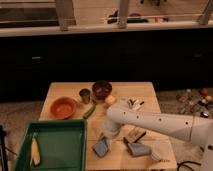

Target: Wipe table surface with sponge

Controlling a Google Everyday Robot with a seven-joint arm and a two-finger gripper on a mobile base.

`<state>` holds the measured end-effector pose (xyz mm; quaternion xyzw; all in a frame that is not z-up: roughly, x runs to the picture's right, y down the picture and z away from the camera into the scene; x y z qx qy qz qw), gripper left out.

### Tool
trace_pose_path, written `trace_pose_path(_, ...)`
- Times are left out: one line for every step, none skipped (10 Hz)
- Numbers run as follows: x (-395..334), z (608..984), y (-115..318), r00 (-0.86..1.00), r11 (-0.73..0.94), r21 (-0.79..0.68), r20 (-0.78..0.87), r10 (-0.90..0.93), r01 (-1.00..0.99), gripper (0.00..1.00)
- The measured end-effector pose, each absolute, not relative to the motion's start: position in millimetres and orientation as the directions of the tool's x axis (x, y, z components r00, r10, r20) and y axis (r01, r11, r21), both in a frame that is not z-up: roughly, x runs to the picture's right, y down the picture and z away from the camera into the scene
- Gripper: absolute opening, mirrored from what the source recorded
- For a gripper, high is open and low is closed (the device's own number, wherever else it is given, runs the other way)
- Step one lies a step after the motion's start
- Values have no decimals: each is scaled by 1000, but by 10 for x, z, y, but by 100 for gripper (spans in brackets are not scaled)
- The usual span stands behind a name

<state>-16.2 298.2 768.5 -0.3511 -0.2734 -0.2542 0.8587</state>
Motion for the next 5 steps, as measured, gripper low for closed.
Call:
trace_pose_path(-321, 7525, 3082, 688, 614, -433, 678, -261, 660, 0)
trace_pose_path(-373, 7439, 3126, 672, 608, -419, 689, -271, 674, 0)
trace_pose_path(-402, 7336, 3175, 656, 600, -404, 700, -282, 690, 0)
trace_pose_path(-369, 7275, 3222, 654, 596, -406, 702, -282, 693, 0)
trace_pose_path(-316, 7252, 3236, 659, 598, -411, 698, -278, 688, 0)
